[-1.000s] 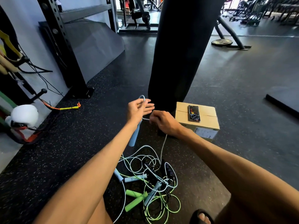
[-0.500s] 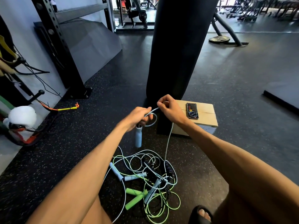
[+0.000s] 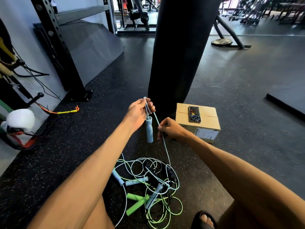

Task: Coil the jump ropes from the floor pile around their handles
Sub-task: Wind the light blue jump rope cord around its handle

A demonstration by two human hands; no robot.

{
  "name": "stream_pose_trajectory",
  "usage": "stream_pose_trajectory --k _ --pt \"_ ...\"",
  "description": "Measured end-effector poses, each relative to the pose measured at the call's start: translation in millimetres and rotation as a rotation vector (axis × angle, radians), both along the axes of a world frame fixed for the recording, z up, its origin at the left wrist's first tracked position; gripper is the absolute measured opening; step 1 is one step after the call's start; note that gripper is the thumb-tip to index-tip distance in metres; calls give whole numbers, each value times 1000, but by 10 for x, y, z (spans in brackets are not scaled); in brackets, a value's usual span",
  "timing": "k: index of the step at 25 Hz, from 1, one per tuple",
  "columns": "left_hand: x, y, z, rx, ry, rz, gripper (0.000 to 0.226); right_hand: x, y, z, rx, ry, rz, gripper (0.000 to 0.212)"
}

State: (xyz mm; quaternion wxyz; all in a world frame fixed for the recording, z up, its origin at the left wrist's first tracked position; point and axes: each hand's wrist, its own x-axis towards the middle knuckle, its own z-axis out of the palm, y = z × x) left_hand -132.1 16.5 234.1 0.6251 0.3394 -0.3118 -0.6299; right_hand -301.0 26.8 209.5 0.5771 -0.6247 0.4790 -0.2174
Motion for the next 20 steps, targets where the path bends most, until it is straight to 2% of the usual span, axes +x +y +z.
stream_pose_trajectory --k 3,6,8,11,15,17,20 --pt "-5 -22 -61 -29 -245 196 24 -1 27 3 -75 113 108 9" --pt "22 -85 -217 -69 -581 292 24 27 -39 -9 -343 254 128 16" --pt "39 -84 -314 -105 -789 306 24 43 -72 6 -478 278 109 14" --pt "45 0 -356 -120 -1007 251 25 73 -96 27 -604 246 92 13" --pt "42 61 -313 -80 -1210 21 32 80 -150 93 -706 170 2 10" --pt "40 55 -301 -44 -1233 -64 36 63 -201 95 -665 73 -59 12" --pt "6 60 -267 39 -919 -189 43 70 -242 73 -522 -55 -156 15"
